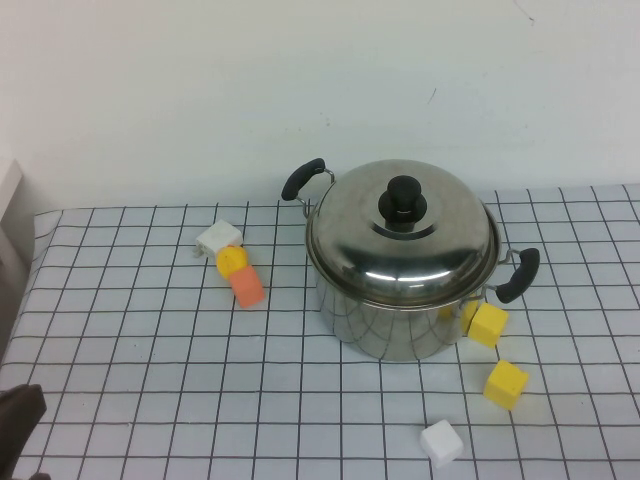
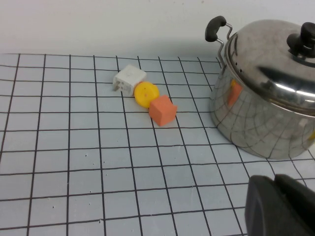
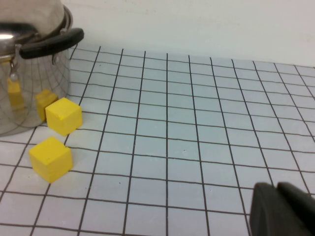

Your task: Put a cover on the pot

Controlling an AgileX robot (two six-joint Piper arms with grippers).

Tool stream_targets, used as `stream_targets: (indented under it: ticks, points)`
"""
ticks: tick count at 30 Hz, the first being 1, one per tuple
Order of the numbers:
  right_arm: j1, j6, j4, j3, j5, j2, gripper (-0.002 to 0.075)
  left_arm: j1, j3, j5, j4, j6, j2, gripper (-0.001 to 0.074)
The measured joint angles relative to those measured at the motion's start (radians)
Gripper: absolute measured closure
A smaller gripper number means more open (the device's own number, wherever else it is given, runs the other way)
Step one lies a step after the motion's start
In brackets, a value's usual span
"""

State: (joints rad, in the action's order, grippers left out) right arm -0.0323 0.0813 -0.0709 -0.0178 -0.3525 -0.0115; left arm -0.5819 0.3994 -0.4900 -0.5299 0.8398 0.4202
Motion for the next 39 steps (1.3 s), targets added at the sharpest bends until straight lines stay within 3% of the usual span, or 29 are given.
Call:
stream_targets:
  ticks: [13, 17, 24, 33, 39]
  points:
    - [0.0, 0.0, 0.0, 0.0, 0.0, 0.0, 0.0717, 0.017, -0.02, -0.002, 0.048, 0.006, -0.043, 0.0735]
    - [0.0, 0.0, 0.0, 0.0, 0.0, 0.0, 0.0717, 0.087, -0.034, 0.041, 0.168, -0.19, -0.138, 0.0735]
    - [0.0, 0.0, 0.0, 0.0, 0.0, 0.0, 0.0717, 0.292, -0.135, 0.184, 0.489, -0.547, -0.259, 0.0735]
    - [0.0, 0.0, 0.0, 0.0, 0.0, 0.0, 0.0717, 0.367, -0.397, 0.254, 0.638, -0.628, -0.423, 0.0735]
    - [0.0, 0.0, 0.0, 0.0, 0.0, 0.0, 0.0717, 0.371, -0.42, 0.206, 0.668, -0.63, -0.43, 0.0735]
